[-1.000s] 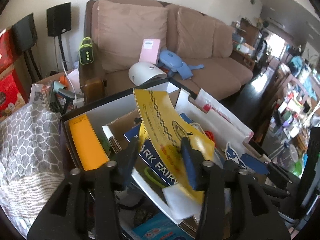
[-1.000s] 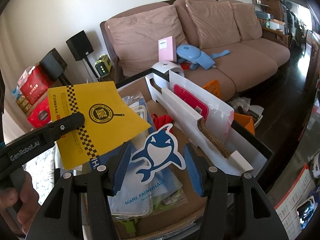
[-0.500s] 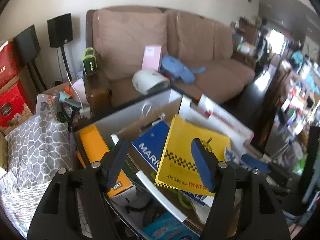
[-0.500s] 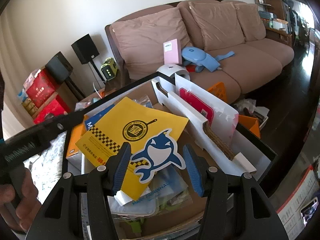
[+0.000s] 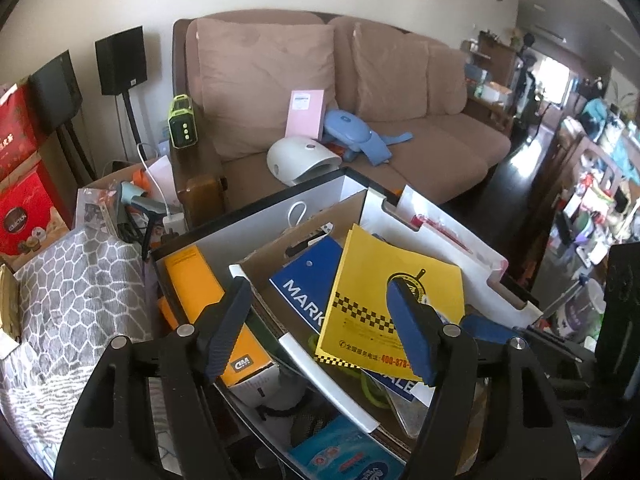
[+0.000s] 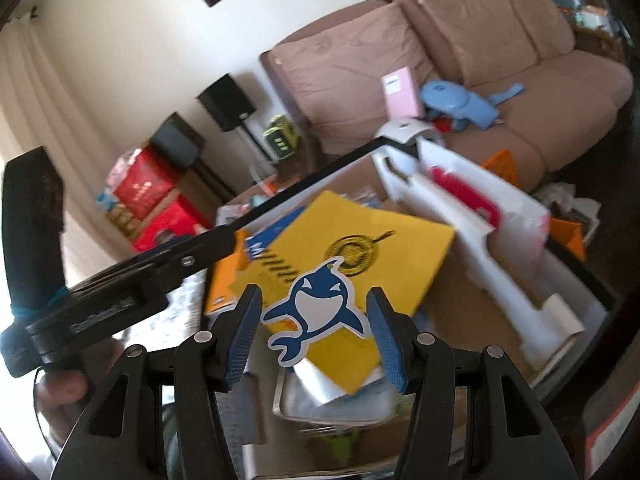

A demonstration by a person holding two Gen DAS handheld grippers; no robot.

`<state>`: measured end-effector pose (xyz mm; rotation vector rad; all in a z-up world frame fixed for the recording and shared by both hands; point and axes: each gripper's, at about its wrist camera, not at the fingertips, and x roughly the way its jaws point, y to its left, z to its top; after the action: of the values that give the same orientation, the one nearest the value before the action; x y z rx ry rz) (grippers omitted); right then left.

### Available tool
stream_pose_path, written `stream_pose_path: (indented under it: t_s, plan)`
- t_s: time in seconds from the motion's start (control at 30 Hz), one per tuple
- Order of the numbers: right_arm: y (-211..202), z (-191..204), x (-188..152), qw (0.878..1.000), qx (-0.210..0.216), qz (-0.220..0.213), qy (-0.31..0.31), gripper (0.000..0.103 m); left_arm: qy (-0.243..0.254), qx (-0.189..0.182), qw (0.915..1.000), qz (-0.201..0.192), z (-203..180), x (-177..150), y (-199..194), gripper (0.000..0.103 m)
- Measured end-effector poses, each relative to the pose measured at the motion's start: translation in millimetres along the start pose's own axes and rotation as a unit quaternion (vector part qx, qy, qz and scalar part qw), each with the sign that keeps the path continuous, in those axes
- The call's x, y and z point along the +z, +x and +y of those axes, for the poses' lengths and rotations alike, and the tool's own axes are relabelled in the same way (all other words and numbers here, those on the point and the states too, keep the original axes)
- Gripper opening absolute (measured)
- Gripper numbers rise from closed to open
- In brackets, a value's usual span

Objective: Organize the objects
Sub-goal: 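Lower the blue shark sticker onto the envelope and open the right gripper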

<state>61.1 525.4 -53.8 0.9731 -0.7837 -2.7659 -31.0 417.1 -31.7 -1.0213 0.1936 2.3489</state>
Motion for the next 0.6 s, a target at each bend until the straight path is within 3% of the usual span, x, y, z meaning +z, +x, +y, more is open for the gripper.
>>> stream_pose_path:
  t_s: [0.07, 0.23, 0.4, 0.6]
  plan:
    - [5, 6, -2, 1.000, -0.001, 0.012, -0.015, 0.056, -0.004, 0.002, 1.0000, 0.002, 2, -1, 1, 0.069]
    - [18, 20, -10, 0.995, -0.058, 0.032, -0.070, 0.056, -0.016, 0.006, 0.9998, 0.009, 10, -4, 3, 0.069]
    - [24, 29, -16, 0.991, -0.071, 0.040, -0.106, 0.057, -0.024, 0.011, 0.9996, 0.012, 18, -6, 3, 0.069]
    - [22, 33, -16, 0.990, -0.071, 0.029, -0.121, 0.067, -0.027, 0.017, 0.9994, 0.011, 28, -8, -2, 0.069]
